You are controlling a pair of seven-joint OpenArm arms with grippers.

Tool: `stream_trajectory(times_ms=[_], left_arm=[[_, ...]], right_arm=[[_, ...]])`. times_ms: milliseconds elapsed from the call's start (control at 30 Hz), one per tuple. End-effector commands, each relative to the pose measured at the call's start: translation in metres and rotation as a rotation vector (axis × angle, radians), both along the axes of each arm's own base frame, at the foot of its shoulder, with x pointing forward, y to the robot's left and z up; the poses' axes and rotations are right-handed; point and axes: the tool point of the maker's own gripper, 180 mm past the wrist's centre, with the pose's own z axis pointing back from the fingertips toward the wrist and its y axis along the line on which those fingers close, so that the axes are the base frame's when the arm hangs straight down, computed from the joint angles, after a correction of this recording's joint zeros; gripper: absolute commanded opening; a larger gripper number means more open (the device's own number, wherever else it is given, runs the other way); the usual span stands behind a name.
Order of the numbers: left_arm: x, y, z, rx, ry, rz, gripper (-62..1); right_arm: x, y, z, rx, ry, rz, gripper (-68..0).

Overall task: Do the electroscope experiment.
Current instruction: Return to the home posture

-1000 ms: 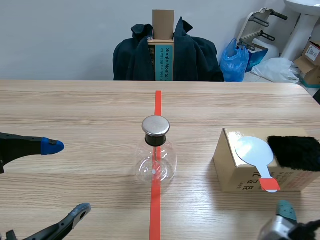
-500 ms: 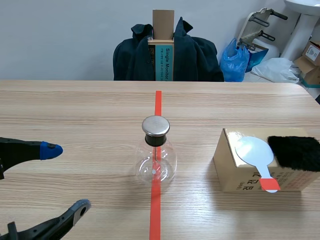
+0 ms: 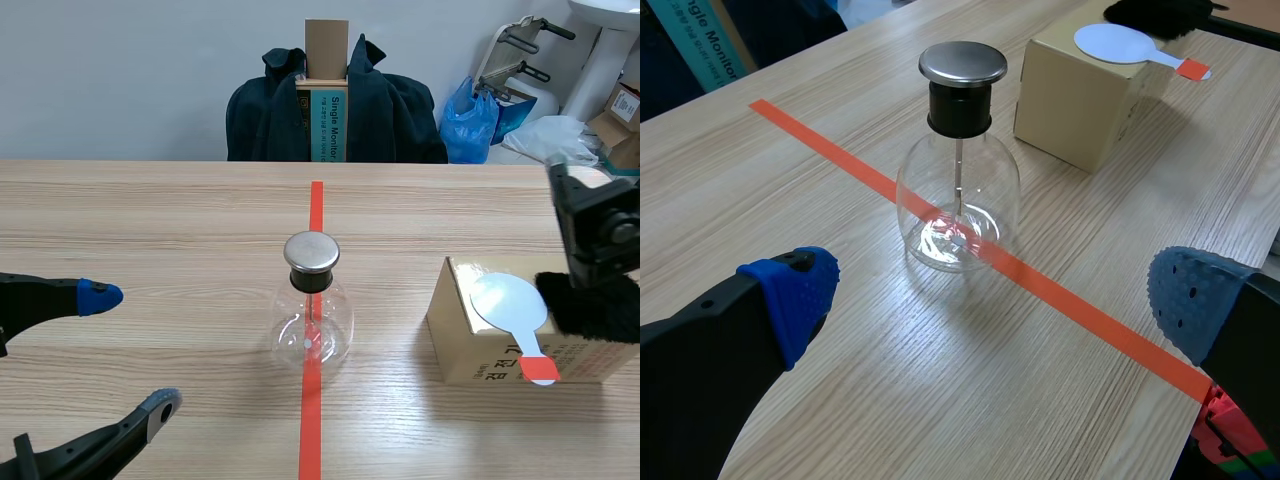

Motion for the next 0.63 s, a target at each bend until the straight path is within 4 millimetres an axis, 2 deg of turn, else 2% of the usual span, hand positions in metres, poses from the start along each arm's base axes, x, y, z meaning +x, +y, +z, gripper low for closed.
stream_trajectory(times_ms=[0,167,267,433,600], left_arm=[[0.001,-0.003,0.005,-0.03,-0.012,0.001,1.4],[0.0,-0.003,0.004,-0.026,-0.009,0.0,1.4],[0.0,-0.003,0.004,-0.02,-0.01,-0.003,1.4],[0.0,-0.003,0.004,-0.021,-0.011,-0.003,1.4],[0.0,-0.003,0.004,-0.019,-0.011,-0.005,1.4]], right_arm=[[0.003,0.01,0.001,0.022,-0.004,0.022,0.4],[0.004,0.041,-0.004,0.08,0.018,0.094,0.4],[0.002,0.052,-0.011,0.098,0.05,0.116,0.4],[0.0,0.055,-0.023,0.095,0.114,0.111,0.4],[0.0,0.054,-0.027,0.09,0.134,0.102,0.4]])
